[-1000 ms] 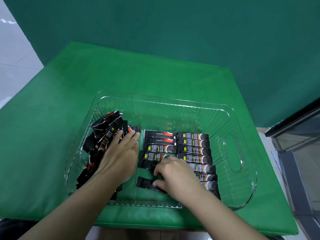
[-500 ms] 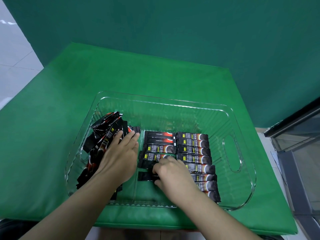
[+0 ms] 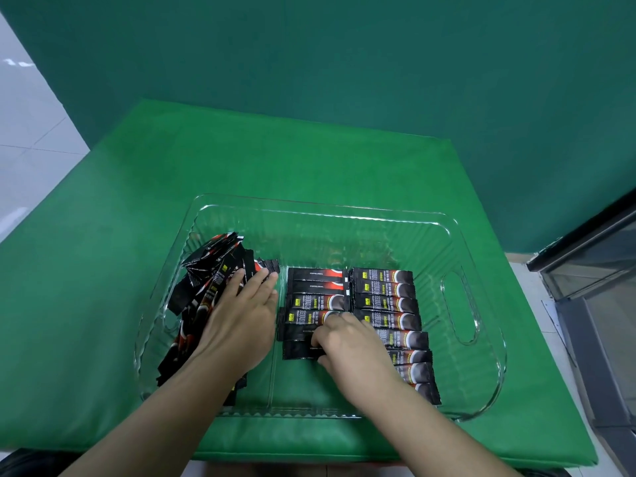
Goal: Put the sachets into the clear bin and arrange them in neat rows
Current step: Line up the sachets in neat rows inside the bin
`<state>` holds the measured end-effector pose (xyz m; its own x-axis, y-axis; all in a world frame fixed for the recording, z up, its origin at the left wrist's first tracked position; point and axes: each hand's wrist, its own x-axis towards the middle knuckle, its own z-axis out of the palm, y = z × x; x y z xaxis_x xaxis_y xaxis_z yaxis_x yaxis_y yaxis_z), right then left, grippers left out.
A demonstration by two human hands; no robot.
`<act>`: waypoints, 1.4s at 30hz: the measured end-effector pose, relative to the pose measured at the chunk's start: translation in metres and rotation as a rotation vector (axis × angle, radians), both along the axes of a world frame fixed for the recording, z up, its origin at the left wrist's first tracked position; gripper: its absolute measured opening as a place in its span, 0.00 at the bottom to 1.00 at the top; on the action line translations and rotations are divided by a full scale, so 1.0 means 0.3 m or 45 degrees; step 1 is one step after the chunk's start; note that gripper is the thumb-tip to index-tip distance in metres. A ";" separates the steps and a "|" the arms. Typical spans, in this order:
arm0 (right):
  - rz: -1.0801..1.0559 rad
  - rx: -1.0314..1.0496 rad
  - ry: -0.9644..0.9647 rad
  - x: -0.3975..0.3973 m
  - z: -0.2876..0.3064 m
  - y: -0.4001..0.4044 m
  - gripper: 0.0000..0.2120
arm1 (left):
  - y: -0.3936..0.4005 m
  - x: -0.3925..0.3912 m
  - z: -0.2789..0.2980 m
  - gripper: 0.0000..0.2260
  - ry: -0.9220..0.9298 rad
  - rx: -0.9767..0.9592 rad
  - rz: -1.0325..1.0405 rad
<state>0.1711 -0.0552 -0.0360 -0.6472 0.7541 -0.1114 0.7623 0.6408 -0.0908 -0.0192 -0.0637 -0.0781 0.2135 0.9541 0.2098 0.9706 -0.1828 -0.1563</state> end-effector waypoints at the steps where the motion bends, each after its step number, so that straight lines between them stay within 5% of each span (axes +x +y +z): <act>1: 0.007 0.037 0.028 0.002 -0.003 -0.001 0.11 | 0.000 0.000 -0.002 0.17 0.006 -0.003 0.003; 12: -0.091 0.023 0.004 0.011 -0.028 -0.009 0.20 | 0.005 0.013 0.008 0.19 -0.017 -0.079 0.092; 29: -0.132 0.006 0.039 0.012 -0.036 -0.017 0.12 | 0.007 0.008 0.018 0.15 0.026 -0.215 0.091; 35: -0.117 -0.027 0.041 0.015 -0.014 -0.027 0.09 | -0.010 0.039 0.091 0.26 0.054 -0.366 0.127; 42: -0.116 -0.058 0.020 0.012 0.002 -0.029 0.11 | -0.017 0.043 0.103 0.27 0.011 -0.362 0.125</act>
